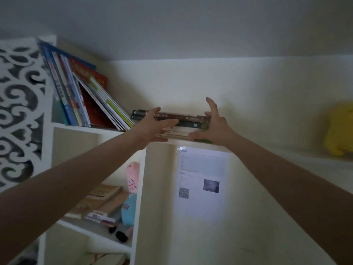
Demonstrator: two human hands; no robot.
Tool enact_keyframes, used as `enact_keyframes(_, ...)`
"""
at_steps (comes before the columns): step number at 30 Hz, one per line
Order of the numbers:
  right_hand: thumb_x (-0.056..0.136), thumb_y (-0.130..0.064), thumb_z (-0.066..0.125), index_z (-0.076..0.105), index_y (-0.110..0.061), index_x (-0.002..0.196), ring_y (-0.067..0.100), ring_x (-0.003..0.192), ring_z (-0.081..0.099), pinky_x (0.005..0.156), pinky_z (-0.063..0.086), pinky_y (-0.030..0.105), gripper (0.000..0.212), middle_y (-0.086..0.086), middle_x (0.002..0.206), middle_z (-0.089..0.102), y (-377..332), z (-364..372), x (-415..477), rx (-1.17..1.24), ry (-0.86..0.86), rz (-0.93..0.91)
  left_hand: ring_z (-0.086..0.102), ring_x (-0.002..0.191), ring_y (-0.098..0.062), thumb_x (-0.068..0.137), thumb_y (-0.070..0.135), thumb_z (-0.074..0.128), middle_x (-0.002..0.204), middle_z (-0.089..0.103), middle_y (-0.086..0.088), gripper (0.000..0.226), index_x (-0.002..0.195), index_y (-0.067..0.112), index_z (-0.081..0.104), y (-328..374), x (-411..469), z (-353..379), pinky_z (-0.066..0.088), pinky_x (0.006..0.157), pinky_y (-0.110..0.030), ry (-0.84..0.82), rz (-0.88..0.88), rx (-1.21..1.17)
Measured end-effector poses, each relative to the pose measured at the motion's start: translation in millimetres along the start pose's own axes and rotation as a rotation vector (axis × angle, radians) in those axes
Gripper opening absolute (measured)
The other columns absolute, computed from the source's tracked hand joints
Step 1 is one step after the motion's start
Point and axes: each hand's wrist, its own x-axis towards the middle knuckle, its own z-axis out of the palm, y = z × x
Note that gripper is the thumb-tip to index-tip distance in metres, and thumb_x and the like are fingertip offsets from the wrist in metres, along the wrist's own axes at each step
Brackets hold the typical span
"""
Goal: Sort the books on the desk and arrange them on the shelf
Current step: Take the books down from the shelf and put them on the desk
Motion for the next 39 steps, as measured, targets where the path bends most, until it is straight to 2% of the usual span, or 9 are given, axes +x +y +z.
enact_keyframes(5, 0.071, -0.029, 0.085, 0.04, -0.027, 0.141, 0.024, 0.129, 0.033, 0.1, 0.028, 0.027, 0.083, 0.004, 0.12, 0.058, 7, 2, 26, -0.152, 0.0, -0.042, 0.062, 0.102, -0.03, 0.085, 0.007, 0.066, 0.115, 0.055, -0.008, 0.084, 0.151, 0.022, 0.016, -5, 15, -7, 0.056, 0.081, -0.037, 0.001, -0.007, -0.152)
enact_keyframes(10, 0.08, -0.036, 0.076, 0.063, -0.029, 0.12, 0.017, 0.102, 0.06, 0.082, 0.038, 0.027, 0.043, -0.008, 0.109, 0.068, 0, -1, 16, -0.379, 0.09, -0.177, 0.056, 0.111, -0.024, 0.086, 0.006, 0.065, 0.152, 0.025, -0.01, 0.093, 0.152, 0.029, 0.004, -2, 19, -5, 0.058, 0.078, -0.033, -0.057, -0.06, -0.208)
enact_keyframes(15, 0.082, -0.042, 0.07, 0.065, -0.031, 0.117, 0.018, 0.105, 0.062, 0.11, 0.025, 0.036, 0.037, -0.007, 0.111, 0.07, -4, -4, 12, -0.5, 0.176, -0.282, 0.061, 0.105, -0.021, 0.084, 0.012, 0.069, 0.144, 0.034, -0.003, 0.112, 0.147, 0.03, -0.022, 3, 27, -1, 0.058, 0.076, -0.04, -0.071, -0.095, -0.238)
enact_keyframes(18, 0.08, -0.047, 0.069, 0.067, -0.032, 0.115, 0.021, 0.102, 0.063, 0.11, 0.024, 0.036, 0.037, -0.004, 0.105, 0.07, -16, -7, 6, -0.582, 0.22, -0.344, 0.063, 0.103, -0.025, 0.081, 0.014, 0.073, 0.137, 0.047, -0.009, 0.121, 0.144, 0.026, -0.03, 6, 34, 3, 0.059, 0.068, -0.043, -0.017, -0.112, -0.271)
enact_keyframes(23, 0.069, -0.046, 0.076, 0.074, -0.021, 0.095, 0.026, 0.071, 0.059, 0.072, 0.041, 0.032, 0.036, 0.002, 0.072, 0.064, -34, 2, -15, -0.624, 0.431, -0.567, 0.072, 0.082, -0.028, 0.039, 0.031, 0.092, 0.114, 0.066, -0.016, 0.14, 0.152, 0.013, 0.01, 12, 41, 10, 0.058, 0.06, -0.043, 0.0, -0.153, -0.28)
enact_keyframes(25, 0.066, -0.047, 0.073, 0.075, -0.021, 0.089, 0.023, 0.064, 0.053, 0.065, 0.041, 0.029, 0.035, 0.0, 0.065, 0.059, -43, 7, -29, -0.61, 0.505, -0.658, 0.072, 0.074, -0.026, 0.047, 0.027, 0.089, 0.109, 0.066, -0.018, 0.122, 0.148, 0.009, 0.023, 13, 38, 11, 0.057, 0.054, -0.04, 0.018, -0.148, -0.301)
enact_keyframes(27, 0.071, -0.057, 0.068, 0.074, -0.027, 0.095, 0.019, 0.072, 0.049, 0.069, 0.04, 0.03, 0.039, -0.005, 0.072, 0.057, -50, 6, -41, -0.577, 0.393, -0.595, 0.069, 0.071, -0.025, 0.067, 0.015, 0.079, 0.104, 0.064, -0.02, 0.093, 0.144, 0.008, 0.027, 14, 29, 14, 0.056, 0.046, -0.037, 0.018, -0.14, -0.282)
enact_keyframes(31, 0.077, -0.063, 0.063, 0.071, -0.035, 0.096, 0.008, 0.093, 0.06, 0.087, 0.048, 0.029, 0.035, -0.013, 0.094, 0.068, -56, -22, -52, 0.065, -0.069, -0.197, 0.063, 0.073, -0.028, 0.08, -0.01, 0.064, 0.097, 0.062, -0.016, 0.108, 0.146, 0.029, -0.012, -7, 25, 7, 0.057, 0.05, -0.041, 0.124, -0.076, -0.362)
enact_keyframes(39, 0.08, -0.043, 0.073, 0.041, -0.036, 0.144, 0.011, 0.12, 0.05, 0.083, 0.04, 0.023, 0.072, 0.003, 0.133, 0.052, -27, -52, -14, 0.117, -0.134, 0.075, 0.069, 0.084, -0.029, 0.073, -0.008, 0.071, 0.128, 0.055, -0.013, 0.109, 0.149, 0.04, 0.009, -22, 3, -15, 0.059, 0.057, -0.041, -0.035, 0.006, -0.343)
